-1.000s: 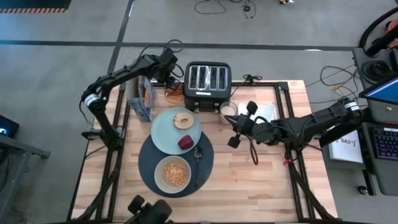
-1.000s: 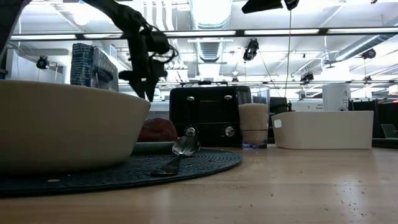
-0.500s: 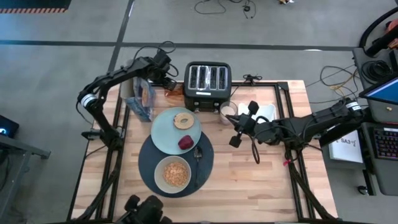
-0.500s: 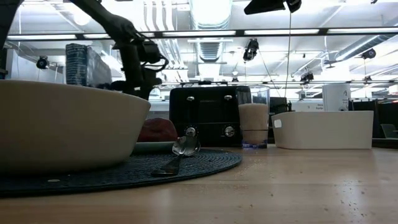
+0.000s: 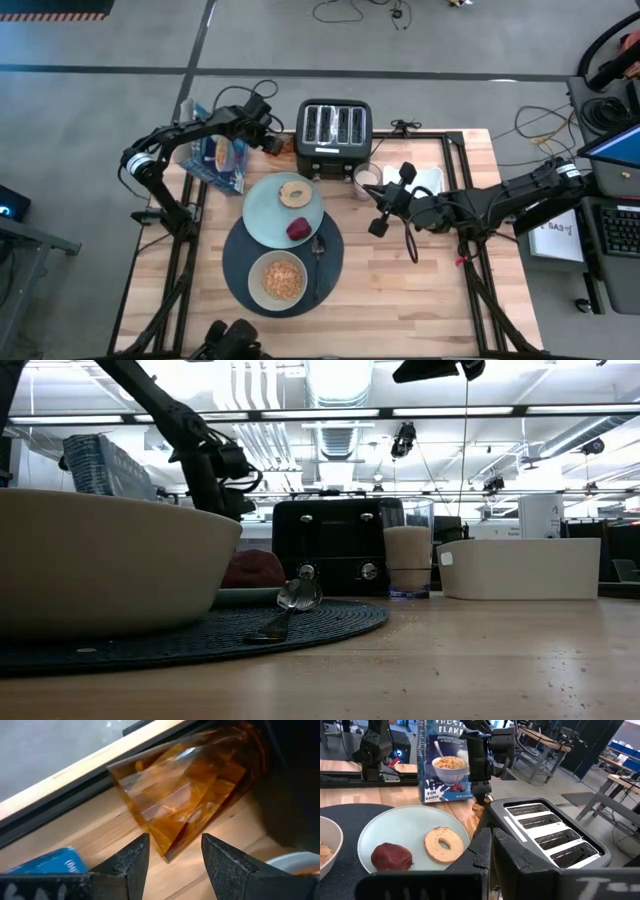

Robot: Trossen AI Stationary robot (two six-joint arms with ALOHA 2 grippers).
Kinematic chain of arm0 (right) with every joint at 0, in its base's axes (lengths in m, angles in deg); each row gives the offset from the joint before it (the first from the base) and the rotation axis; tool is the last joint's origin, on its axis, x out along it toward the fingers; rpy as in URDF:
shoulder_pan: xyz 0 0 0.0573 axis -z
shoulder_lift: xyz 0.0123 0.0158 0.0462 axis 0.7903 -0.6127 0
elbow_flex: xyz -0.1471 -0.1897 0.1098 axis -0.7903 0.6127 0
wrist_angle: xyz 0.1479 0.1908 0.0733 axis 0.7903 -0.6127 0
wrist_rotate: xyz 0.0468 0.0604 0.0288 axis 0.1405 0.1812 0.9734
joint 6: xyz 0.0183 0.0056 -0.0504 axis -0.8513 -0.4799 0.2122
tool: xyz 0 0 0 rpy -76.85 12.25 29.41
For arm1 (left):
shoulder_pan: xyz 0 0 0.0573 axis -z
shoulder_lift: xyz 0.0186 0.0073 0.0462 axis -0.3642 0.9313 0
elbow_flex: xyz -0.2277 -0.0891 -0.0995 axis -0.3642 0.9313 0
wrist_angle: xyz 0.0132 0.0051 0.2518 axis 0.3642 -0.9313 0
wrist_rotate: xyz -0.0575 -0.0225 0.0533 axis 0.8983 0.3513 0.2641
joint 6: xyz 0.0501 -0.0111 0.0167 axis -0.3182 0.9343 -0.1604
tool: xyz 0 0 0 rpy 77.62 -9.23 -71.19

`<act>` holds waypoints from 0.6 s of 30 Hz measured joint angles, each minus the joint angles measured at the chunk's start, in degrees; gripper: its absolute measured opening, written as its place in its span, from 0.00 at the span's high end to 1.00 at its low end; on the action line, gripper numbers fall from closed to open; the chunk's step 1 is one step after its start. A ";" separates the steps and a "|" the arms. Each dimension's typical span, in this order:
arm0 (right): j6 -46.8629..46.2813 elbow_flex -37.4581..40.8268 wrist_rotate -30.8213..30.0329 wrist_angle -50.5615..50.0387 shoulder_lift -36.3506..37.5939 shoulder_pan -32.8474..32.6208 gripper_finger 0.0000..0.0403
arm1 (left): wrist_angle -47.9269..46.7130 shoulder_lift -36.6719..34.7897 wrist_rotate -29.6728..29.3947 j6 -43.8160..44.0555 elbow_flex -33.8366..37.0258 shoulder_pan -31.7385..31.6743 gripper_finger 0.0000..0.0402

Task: Arrange a breakfast setting
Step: Adjust the yellow cup on the table

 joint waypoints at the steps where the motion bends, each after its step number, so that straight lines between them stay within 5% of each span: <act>1: -0.04 0.01 0.00 0.00 0.00 0.00 0.98 | 0.43 0.00 0.78 0.01 0.29 0.00 0.60; 8: 0.00 0.01 0.00 0.00 0.00 0.00 0.98 | 1.98 0.00 0.69 -0.89 0.08 0.80 0.64; 18: 0.04 -0.01 -0.02 0.00 -0.02 0.00 0.98 | 0.48 -0.36 4.86 -2.22 -0.64 1.39 0.97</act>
